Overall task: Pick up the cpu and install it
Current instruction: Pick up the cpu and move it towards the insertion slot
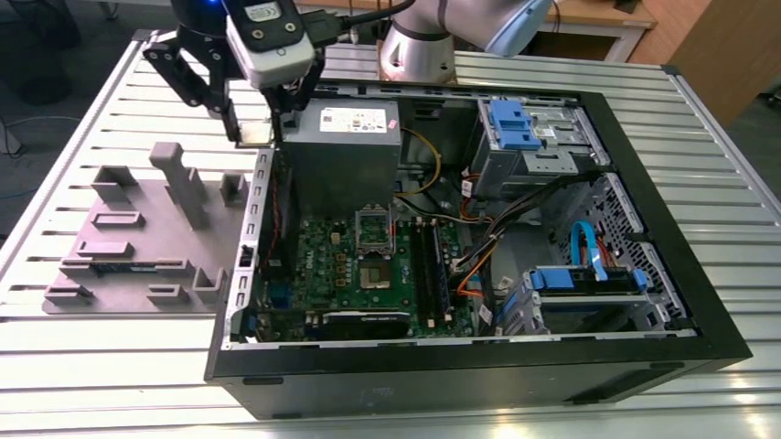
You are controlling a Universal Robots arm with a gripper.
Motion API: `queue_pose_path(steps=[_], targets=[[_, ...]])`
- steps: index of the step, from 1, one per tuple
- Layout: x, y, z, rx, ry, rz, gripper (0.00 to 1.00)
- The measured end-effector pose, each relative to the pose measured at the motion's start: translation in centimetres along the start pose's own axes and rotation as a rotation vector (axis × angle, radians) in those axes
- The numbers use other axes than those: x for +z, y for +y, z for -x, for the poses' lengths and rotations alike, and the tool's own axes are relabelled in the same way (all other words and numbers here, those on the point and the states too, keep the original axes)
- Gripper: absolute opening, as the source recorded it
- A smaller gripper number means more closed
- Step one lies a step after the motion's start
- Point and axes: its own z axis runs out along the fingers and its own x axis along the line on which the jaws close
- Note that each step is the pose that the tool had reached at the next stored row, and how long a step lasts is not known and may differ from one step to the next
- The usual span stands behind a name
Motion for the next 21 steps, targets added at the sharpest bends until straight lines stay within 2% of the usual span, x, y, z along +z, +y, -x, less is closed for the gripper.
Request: queue_pose_path(steps=[14,21], targets=[[-0.04,-0.06,1.94,0.0,0.0,0.0,0.47],[-0.05,-0.12,3.22,0.0,0.0002,0.0,0.47]])
